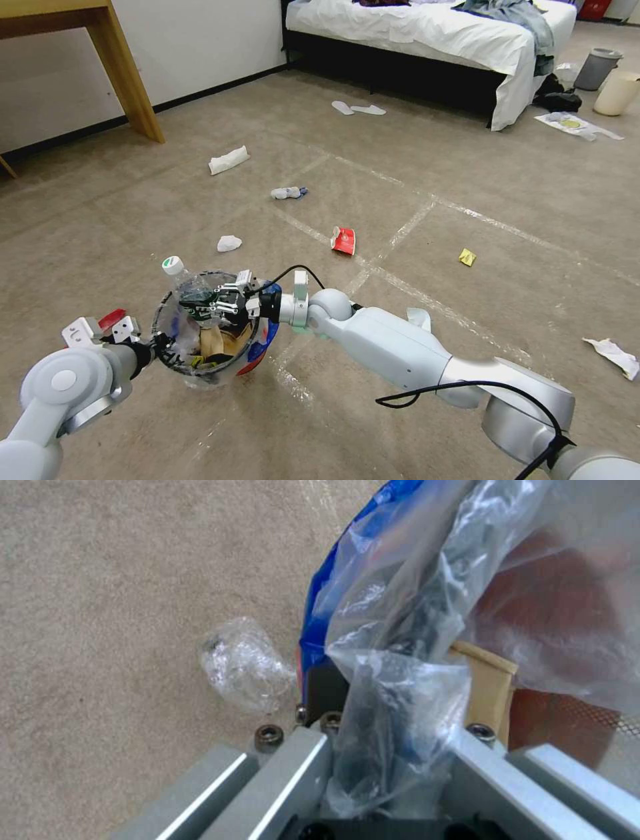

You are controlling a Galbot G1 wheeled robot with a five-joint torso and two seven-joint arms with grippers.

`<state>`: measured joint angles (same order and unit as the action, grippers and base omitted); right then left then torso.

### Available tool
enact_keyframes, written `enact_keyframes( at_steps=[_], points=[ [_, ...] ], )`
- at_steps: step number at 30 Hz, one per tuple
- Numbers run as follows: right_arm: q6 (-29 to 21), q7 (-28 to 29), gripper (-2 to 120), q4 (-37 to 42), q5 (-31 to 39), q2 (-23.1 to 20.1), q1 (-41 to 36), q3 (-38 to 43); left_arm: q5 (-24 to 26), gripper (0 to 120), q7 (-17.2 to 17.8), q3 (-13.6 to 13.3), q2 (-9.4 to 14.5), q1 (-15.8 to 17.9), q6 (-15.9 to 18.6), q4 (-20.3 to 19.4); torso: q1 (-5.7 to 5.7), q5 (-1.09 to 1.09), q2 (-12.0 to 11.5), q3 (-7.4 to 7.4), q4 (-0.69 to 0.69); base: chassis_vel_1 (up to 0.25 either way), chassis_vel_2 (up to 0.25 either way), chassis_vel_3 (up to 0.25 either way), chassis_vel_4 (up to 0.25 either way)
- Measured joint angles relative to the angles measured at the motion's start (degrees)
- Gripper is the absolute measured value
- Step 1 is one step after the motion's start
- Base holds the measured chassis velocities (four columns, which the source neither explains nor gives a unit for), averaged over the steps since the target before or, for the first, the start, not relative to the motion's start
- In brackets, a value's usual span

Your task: Pick up the trash bin and place the garbage on the floor into it.

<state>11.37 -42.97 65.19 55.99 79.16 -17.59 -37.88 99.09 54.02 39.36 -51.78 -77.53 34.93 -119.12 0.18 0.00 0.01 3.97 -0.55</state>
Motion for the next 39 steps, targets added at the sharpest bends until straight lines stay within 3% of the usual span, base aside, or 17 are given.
enact_keyframes(
  at_steps=[5, 9, 12, 16, 18, 32, 39],
  points=[
    [-0.78, 0.75, 48, 0.18, -0.23, 0.01, 0.08, -0.11, 0.02, 0, 0.01, -0.05, -0.01, 0.11, -0.01, 0.27, 0.0, 0.0, 0.0, 0.0, 0.0, 0.0, 0.0, 0.0, 0.0],
    [-0.85, 1.18, 59, 0.18, -0.53, 0.08, 0.13, -0.11, 0.03, 0, 0.04, -0.05, 0.02, 0.12, -0.02, 0.31, 0.0, 0.0, 0.0, 0.0, 0.0, 0.0, 0.0, 0.0, 0.0],
    [-0.85, 1.47, 75, 0.18, -0.62, 0.02, 0.17, -0.11, 0.2, 0, 0.24, 0.17, 0.27, 0.06, -0.04, 0.32, 0.0, 0.0, 0.0, 0.0, 0.0, 0.0, 0.0, 0.0, 0.0],
    [-0.85, 1.56, 84, 0.22, -0.63, -0.02, 0.21, -0.11, 0.41, 0, 0.38, 0.26, 0.42, 0.05, -0.05, 0.34, 0.0, 0.0, 0.0, 0.0, 0.0, 0.0, 0.0, 0.0, 0.0],
    [-0.85, 1.82, 95, 0.21, -0.62, -0.03, 0.39, -0.11, 0.57, 0, 0.53, 0.22, 0.45, 0.17, -0.06, 0.34, 0.0, 0.0, 0.0, 0.0, 0.0, 0.0, 0.0, 0.0, 0.0],
    [-0.64, 2.67, 100, 0.85, -0.4, -0.22, 0.72, 0.13, 0.87, 0, 1.04, -0.05, 0.44, 0.42, -0.1, 0.35, 0.0, 0.0, 0.0, 0.0, 0.0, 0.0, 0.0, 0.0, 0.0],
    [-0.62, 3.5, 100, 5.23, 2.6, -0.85, 2.82, 4.5, 1.32, 0, 1.37, 0.32, 0.99, 0.3, -0.05, 0.44, 0.0, 0.0, 0.0, 0.0, 0.0, 0.0, 0.0, 0.0, 0.0]
  ],
)
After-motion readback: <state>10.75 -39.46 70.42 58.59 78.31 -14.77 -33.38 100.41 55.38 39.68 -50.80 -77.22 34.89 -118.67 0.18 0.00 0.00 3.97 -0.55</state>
